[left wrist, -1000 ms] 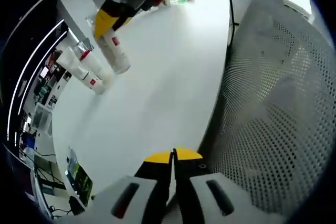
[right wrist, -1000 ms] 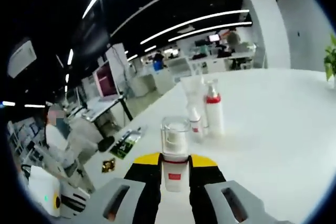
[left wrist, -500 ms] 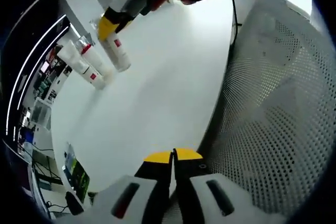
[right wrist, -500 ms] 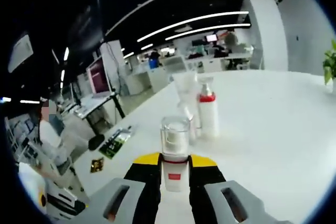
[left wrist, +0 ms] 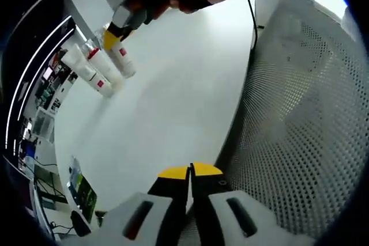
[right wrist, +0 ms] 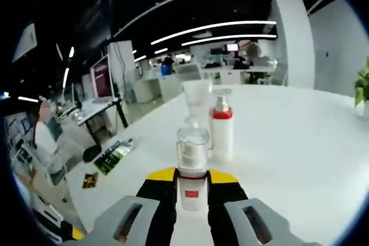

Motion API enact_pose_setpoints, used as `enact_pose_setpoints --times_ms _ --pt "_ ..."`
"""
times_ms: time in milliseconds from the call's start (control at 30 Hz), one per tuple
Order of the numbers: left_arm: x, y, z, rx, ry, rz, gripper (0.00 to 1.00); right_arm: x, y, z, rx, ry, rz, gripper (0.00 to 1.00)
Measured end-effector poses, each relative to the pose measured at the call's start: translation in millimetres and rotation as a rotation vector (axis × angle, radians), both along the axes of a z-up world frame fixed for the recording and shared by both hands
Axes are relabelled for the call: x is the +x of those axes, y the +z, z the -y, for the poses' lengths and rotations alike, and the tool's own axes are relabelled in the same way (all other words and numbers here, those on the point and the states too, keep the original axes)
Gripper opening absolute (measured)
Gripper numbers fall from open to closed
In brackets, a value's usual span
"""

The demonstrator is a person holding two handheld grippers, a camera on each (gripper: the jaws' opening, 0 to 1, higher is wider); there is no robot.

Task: Arrange the skincare products in the storage area until every visible bottle or jar stands upright without overlapping.

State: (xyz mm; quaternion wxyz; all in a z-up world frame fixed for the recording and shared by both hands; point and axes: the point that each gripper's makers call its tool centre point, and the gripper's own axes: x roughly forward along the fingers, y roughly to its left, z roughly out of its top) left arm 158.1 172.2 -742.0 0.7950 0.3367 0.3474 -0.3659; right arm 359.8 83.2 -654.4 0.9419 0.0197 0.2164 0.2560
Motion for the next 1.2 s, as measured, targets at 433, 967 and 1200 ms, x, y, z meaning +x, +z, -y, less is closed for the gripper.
enact_pose_setpoints --times_ms 433,967,1200 --pt "-4.1 -2.6 2.1 0.006 -0.019 -0.018 0.02 18.3 -13.1 -2.3 -0.062 0.009 0.059 0.15" --pt "-8.0 -6.4 3.2 0.005 -0.029 -0.044 0.02 46.2 -37.4 -2.0 -0.113 -0.003 0.075 0.15" --pt "-9.7 -7.7 3.1 0.005 -0.032 -0.056 0.02 55.5 -37.2 -9.6 -0.123 0.0 0.115 0.15"
